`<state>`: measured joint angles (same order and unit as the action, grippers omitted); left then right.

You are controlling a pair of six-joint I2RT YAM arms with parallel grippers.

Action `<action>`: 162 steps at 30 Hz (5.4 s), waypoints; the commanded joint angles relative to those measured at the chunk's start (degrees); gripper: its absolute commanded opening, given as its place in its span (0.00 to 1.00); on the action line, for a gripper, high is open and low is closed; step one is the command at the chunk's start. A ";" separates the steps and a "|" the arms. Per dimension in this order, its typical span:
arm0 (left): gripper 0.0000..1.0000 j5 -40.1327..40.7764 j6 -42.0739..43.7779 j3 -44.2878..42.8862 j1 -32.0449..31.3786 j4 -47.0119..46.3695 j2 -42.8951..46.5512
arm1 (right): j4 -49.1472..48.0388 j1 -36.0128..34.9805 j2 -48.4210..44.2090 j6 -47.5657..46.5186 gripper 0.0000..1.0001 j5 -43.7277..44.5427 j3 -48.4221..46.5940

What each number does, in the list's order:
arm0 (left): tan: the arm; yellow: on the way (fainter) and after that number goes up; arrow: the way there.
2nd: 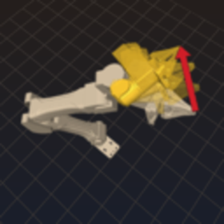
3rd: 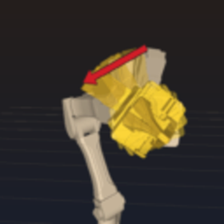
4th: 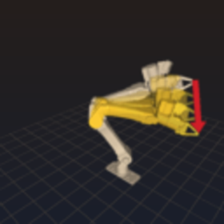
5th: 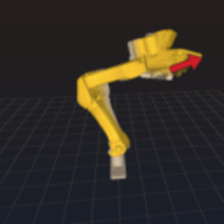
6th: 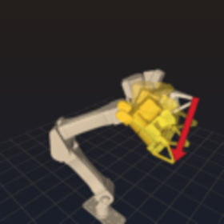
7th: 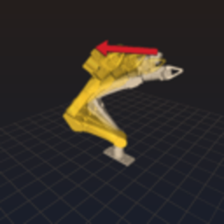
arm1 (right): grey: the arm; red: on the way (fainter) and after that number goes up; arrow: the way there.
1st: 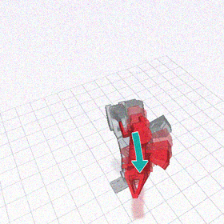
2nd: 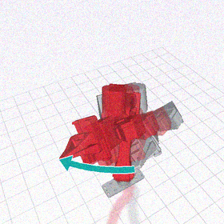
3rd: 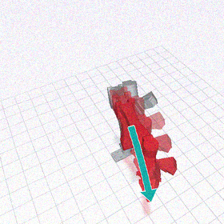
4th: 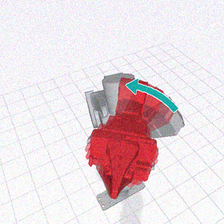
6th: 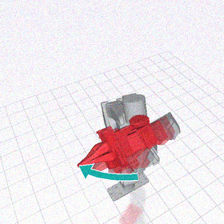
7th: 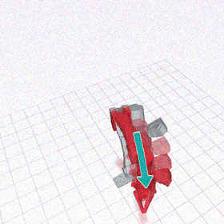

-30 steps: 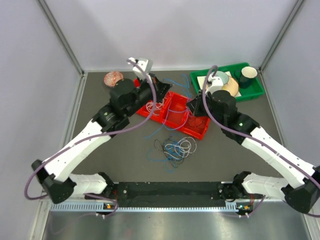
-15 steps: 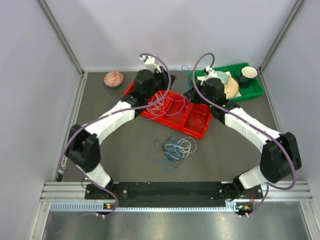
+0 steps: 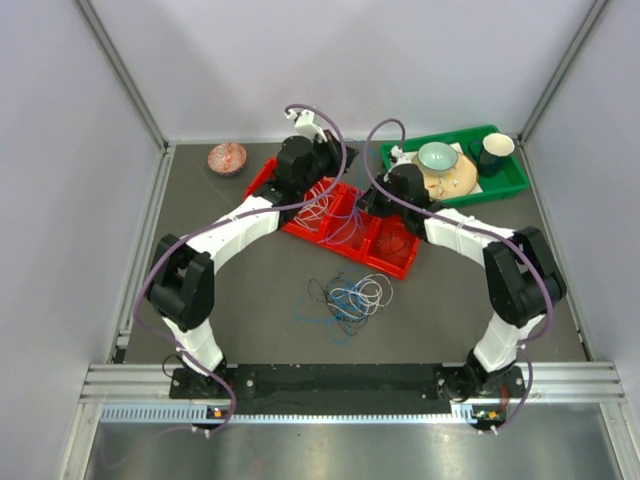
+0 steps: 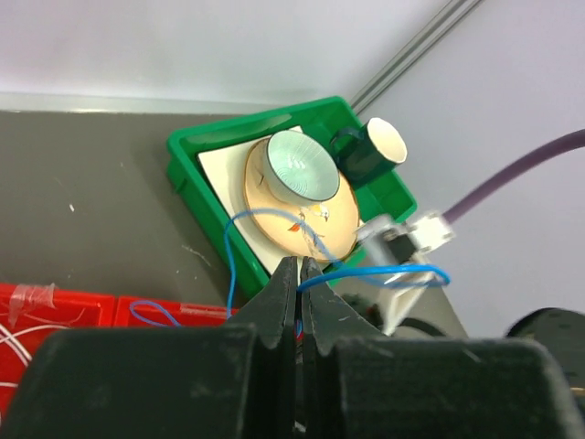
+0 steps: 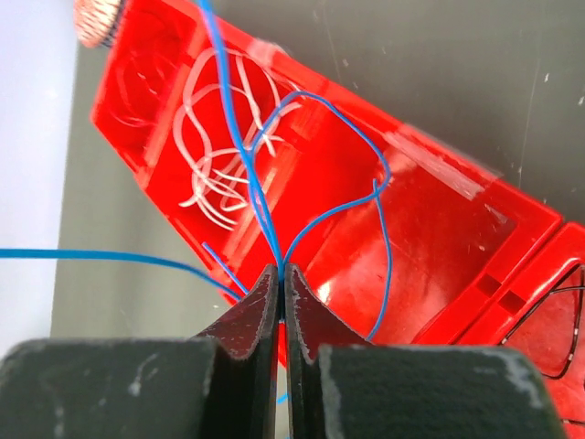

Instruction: Untangle the cables

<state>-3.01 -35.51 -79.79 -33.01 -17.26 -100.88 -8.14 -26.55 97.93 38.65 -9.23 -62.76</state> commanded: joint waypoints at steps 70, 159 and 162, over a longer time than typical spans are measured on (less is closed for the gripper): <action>0.52 5.20 3.69 -1.24 -2.41 15.49 -8.89 | 31.70 0.27 -62.07 -3.76 0.97 11.87 23.83; 0.00 17.86 30.15 4.56 -12.34 30.10 0.42 | 28.27 0.27 -58.56 -1.92 0.96 9.50 26.55; 0.00 18.21 29.88 2.98 -12.34 28.60 -0.80 | 28.09 0.27 -58.56 -1.83 0.96 9.50 26.64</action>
<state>15.81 -4.58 -73.17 -45.23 16.12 -103.46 22.33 -26.48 39.55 36.64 0.34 -35.97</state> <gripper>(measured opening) 0.010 0.968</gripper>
